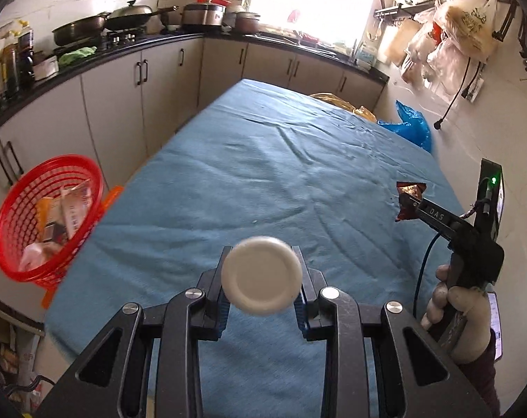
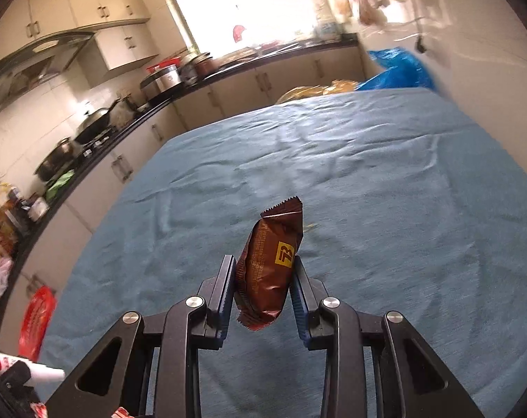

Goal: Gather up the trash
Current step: 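Carry spray bottle and snack bag over the red basket with both tools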

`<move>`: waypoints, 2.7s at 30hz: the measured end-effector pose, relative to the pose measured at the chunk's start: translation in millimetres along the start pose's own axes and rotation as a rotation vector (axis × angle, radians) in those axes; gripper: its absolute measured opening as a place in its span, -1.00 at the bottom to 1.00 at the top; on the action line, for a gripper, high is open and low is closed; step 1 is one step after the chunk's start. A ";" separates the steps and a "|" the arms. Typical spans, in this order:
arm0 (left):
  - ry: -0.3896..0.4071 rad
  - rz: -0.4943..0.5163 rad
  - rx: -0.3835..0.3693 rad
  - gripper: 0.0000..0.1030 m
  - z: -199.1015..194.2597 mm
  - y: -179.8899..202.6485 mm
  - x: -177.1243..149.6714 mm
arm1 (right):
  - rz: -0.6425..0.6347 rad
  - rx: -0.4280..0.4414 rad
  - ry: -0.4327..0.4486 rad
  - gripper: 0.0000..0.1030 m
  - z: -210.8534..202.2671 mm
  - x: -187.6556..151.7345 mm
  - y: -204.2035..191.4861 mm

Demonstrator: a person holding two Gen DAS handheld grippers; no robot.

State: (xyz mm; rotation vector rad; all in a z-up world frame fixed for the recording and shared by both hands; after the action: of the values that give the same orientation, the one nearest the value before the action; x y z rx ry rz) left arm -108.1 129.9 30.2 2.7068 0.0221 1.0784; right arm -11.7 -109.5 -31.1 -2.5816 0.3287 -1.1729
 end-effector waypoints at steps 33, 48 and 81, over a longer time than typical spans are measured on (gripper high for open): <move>0.164 -0.034 0.186 -0.44 -70.0 -65.0 -11.8 | -0.375 0.408 -0.170 -0.36 -92.5 -94.7 -185.8; 0.203 -0.040 0.367 -0.44 -85.5 -111.7 -19.4 | -0.463 0.426 -0.186 -0.36 -87.8 -114.9 -225.2; 0.166 -0.128 0.337 -0.44 -79.1 -159.3 -23.0 | -0.541 0.445 -0.254 -0.36 -53.5 -138.7 -277.1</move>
State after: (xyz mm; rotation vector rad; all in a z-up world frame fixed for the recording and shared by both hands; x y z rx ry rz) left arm -167.6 299.0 36.0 2.8430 0.4354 1.3625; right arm -117.3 184.7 2.7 -2.4242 -0.6495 -0.9067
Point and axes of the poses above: each gripper's, at about its wrist camera, not at the fingertips, and z roughly the way its jaws point, y to its right, x to its top, the point moved 7 cm from there along z, roughly the way its jaws point, and after that the axes turned 1 degree about -x, right-handed, at the moved point
